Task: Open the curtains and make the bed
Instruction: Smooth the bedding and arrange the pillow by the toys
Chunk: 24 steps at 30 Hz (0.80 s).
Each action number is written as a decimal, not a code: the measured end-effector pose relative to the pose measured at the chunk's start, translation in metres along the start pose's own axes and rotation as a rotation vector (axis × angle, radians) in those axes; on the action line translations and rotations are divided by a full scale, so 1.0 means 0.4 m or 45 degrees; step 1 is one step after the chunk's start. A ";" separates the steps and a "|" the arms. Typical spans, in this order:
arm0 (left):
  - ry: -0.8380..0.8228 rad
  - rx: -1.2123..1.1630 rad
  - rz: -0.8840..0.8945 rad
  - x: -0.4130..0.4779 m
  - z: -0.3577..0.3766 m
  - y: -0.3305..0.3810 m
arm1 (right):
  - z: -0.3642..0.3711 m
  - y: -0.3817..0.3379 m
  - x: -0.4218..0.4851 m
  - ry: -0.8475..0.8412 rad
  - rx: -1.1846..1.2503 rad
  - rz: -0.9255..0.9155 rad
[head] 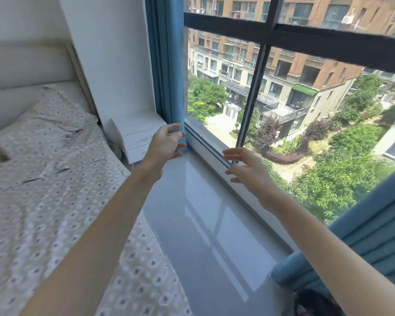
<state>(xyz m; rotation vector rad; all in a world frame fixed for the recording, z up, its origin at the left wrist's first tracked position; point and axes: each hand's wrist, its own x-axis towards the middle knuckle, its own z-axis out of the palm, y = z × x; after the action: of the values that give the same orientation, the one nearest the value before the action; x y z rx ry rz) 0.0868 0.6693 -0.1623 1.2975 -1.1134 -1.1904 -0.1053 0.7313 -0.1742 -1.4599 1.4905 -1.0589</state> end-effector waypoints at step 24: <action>1.019 -0.047 -0.357 0.701 -0.124 -0.208 | 0.358 0.068 1.056 -1.163 -0.181 -0.367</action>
<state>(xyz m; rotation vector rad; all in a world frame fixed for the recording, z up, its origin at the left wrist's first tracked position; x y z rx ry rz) 0.1605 0.4002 -0.2634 1.7175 -0.3324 -0.7418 0.0042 0.3032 -0.2408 -1.9279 0.7157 -0.3151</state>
